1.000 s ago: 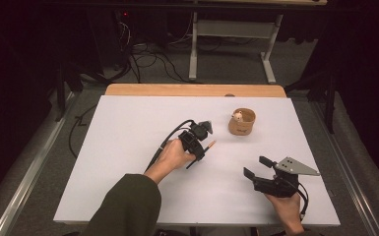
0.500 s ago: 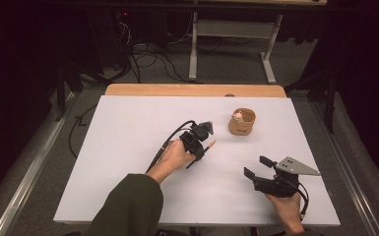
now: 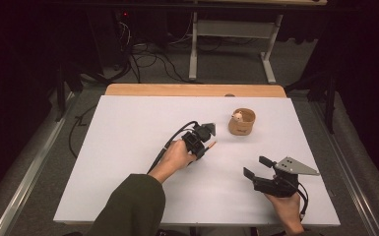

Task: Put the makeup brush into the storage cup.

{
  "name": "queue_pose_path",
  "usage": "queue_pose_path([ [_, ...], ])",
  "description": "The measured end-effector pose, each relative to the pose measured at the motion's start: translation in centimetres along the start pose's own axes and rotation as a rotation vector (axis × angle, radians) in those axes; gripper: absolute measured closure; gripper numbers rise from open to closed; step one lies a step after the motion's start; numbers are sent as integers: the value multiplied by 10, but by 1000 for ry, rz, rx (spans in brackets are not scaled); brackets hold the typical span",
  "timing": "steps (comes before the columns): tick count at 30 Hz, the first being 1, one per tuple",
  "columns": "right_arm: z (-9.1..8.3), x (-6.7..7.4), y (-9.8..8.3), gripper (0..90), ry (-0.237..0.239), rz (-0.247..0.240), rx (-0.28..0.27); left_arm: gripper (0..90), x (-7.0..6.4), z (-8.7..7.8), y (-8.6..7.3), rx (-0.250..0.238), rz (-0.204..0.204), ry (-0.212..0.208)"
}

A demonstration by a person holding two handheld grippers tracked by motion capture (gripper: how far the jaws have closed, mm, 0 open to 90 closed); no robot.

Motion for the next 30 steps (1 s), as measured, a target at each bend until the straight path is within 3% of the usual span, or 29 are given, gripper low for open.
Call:
queue_pose_path([
  [7, 0, -1, 0, 262, 3, 2, 4, 833, 2, -1, 0, -1, 25, -7],
  [14, 0, -1, 0, 262, 1, 7, 5, 836, 2, -1, 0, -34, 64, -23],
  [30, 0, -1, 0, 260, 0, 4, -1, 837, -2, -9, 0, -82, 76, -67],
])
Point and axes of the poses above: each handheld gripper's, and its own axes: z roughly forward along the jaws, y roughly out of its top, x roughly to its left, the point moved 8 cm from there along z, roughly forward along the jaws, and after that the axes turned 8 degrees about -x, right-handed, at the moved point
